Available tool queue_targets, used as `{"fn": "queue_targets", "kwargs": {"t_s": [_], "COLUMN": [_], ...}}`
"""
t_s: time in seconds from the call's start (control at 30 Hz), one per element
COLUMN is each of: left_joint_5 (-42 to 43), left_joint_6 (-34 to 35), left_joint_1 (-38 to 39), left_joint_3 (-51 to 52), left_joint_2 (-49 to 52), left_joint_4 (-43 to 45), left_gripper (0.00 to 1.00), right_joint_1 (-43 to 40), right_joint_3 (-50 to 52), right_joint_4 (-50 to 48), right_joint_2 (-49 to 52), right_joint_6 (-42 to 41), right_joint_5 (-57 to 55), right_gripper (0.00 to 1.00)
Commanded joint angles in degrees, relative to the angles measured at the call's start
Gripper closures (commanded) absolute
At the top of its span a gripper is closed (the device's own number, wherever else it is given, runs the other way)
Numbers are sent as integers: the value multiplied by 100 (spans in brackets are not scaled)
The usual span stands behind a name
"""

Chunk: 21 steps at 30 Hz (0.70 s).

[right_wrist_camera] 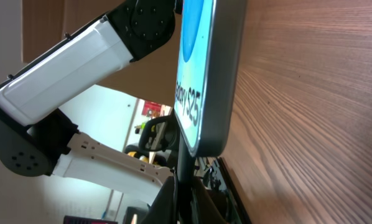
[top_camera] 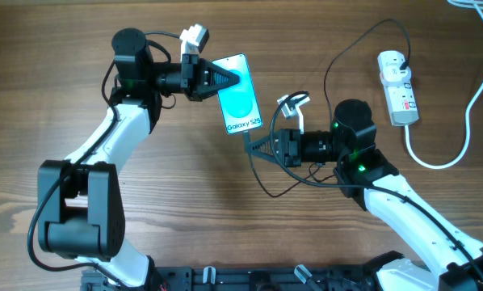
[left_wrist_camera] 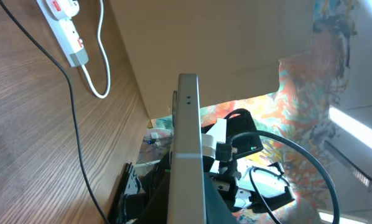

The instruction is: Plug charger to phone and switch on socket

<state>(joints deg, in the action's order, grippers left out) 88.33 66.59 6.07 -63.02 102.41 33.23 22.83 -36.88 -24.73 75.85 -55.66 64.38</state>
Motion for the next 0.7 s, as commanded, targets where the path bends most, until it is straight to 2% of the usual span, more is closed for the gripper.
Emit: {"fn": "queue_targets", "kwargs": {"t_s": [0.0, 0.37, 0.67], "left_joint_5": [208, 208, 208], "left_joint_6": [-85, -195, -197], "left_joint_1": [321, 319, 321], "left_joint_3": [70, 647, 1029], "left_joint_2": [-153, -452, -522], "left_joint_4": [2, 817, 887], "left_gripper": [96, 96, 96], "right_joint_1": [7, -122, -153], "right_joint_3": [-79, -227, -321], "right_joint_4": [-94, -96, -92], "right_joint_2": [35, 33, 33], "right_joint_6": [122, 59, 83], "right_joint_5": [-435, -197, -190], "right_gripper": [96, 95, 95]}}
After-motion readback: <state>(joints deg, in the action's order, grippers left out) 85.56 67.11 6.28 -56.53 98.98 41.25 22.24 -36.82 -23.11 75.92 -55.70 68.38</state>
